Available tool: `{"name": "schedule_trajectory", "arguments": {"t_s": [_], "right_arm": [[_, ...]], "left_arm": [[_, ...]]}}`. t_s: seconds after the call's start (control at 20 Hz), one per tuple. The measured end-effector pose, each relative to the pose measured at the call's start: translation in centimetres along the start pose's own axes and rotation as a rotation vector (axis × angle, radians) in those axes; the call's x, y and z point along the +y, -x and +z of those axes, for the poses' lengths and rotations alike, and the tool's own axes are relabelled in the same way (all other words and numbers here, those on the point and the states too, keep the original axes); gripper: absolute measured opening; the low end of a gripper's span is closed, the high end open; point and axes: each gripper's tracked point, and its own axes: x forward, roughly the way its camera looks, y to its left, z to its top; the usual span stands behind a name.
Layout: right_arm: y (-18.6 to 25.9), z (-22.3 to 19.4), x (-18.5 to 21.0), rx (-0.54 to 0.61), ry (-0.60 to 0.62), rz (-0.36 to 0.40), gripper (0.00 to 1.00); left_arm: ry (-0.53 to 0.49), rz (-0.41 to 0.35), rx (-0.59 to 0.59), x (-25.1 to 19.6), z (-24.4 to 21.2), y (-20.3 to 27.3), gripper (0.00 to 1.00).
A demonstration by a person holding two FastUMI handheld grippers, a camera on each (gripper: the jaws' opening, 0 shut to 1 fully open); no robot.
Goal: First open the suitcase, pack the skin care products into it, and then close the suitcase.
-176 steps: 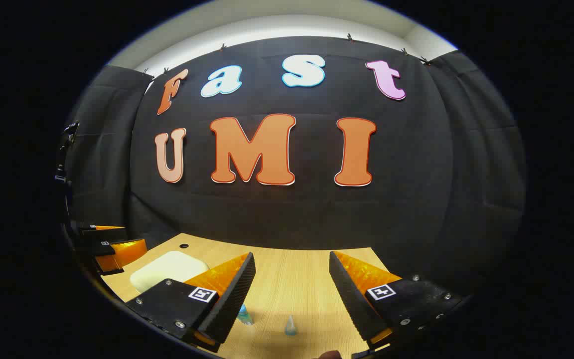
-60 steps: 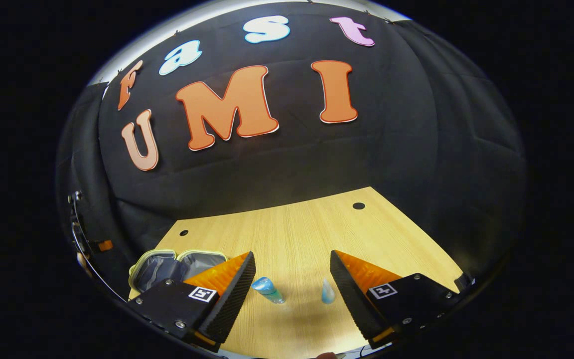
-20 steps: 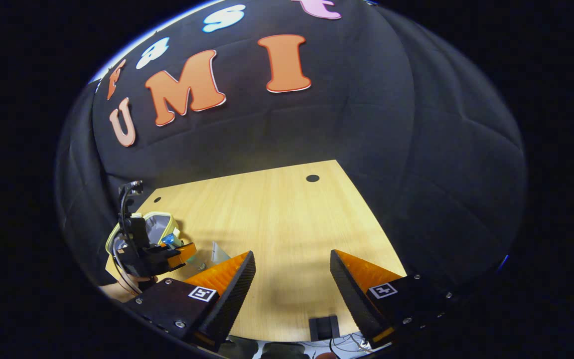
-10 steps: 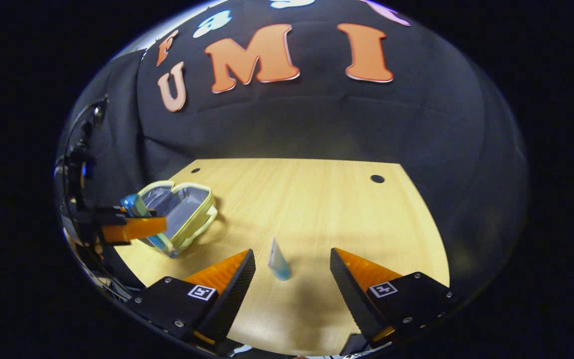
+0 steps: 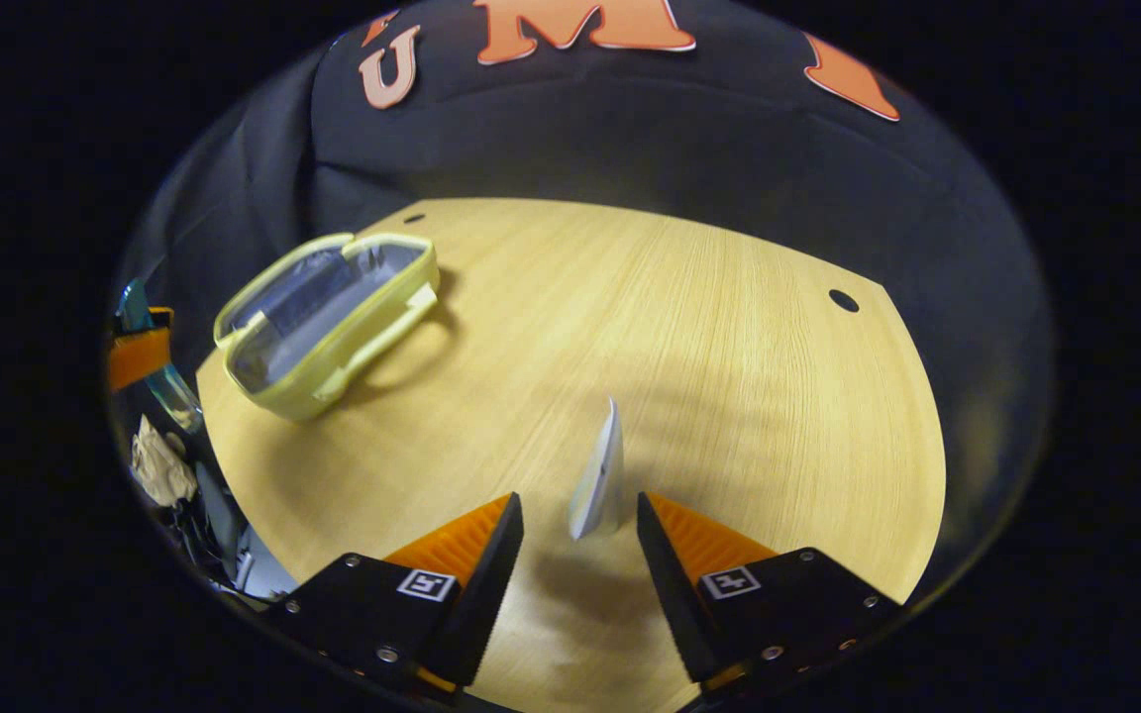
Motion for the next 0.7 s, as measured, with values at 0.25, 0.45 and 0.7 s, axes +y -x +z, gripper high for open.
{"name": "schedule_trajectory", "arguments": {"t_s": [0.25, 0.45, 0.7], "right_arm": [[-0.7, -0.2, -0.4, 0.034, -0.037, -0.020, 0.40], [0.6, 0.4, 1.1, 0.049, -0.166, 0.067, 0.35], [4.1, 1.2, 5.3, 0.074, -0.305, 0.253, 0.34]], "left_arm": [[-0.048, 0.035, 0.024, 2.5, -0.3, 0.9, 0.49], [-0.024, 0.019, 0.068, 5.0, 1.3, 1.3, 0.49], [-0.061, -0.070, 0.281, 6.5, 1.3, -0.9, 0.49]]}}
